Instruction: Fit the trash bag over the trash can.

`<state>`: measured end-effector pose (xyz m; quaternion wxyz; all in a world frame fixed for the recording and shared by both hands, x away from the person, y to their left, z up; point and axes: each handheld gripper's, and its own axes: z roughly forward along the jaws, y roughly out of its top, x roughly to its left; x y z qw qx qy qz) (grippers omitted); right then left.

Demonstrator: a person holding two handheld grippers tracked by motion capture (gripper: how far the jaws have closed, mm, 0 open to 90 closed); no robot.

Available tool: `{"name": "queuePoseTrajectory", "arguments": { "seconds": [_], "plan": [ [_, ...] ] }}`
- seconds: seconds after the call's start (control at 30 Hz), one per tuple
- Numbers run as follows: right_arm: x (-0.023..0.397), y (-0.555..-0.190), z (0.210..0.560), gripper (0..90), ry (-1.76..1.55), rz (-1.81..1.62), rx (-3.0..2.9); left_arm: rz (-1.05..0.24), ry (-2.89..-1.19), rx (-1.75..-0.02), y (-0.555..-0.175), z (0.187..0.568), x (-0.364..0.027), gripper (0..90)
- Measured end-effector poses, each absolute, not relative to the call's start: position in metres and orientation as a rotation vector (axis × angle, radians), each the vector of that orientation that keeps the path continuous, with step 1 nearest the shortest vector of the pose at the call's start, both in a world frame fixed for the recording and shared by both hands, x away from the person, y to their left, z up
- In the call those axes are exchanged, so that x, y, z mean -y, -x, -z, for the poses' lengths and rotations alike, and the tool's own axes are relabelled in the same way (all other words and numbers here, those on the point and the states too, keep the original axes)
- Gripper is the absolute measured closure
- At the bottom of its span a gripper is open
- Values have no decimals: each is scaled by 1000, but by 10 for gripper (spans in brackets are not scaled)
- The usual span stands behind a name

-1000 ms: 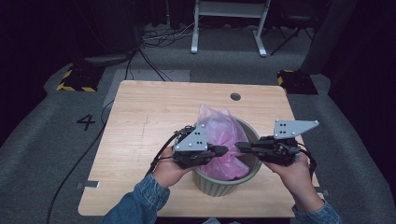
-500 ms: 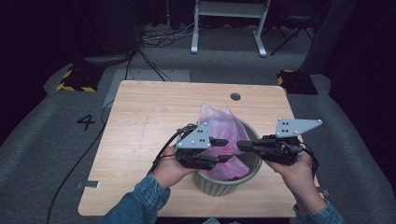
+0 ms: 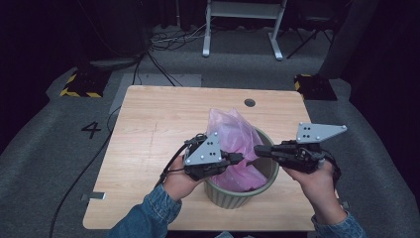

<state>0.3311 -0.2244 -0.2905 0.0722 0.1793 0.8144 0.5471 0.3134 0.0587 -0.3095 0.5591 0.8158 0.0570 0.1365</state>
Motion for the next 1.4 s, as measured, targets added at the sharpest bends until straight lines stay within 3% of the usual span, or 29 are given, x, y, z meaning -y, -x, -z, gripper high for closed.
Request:
{"name": "queuePoseTrajectory", "arguments": {
  "seconds": [0.53,1.4],
  "plan": [
    [266,-339,286,900,-680,-1581,-2361,-270,-1877,-244,-321,322,-107,895],
    [313,-336,278,900,-791,-1494,-2317,-298,-1847,-346,-319,329,-175,895]
  ]
}}
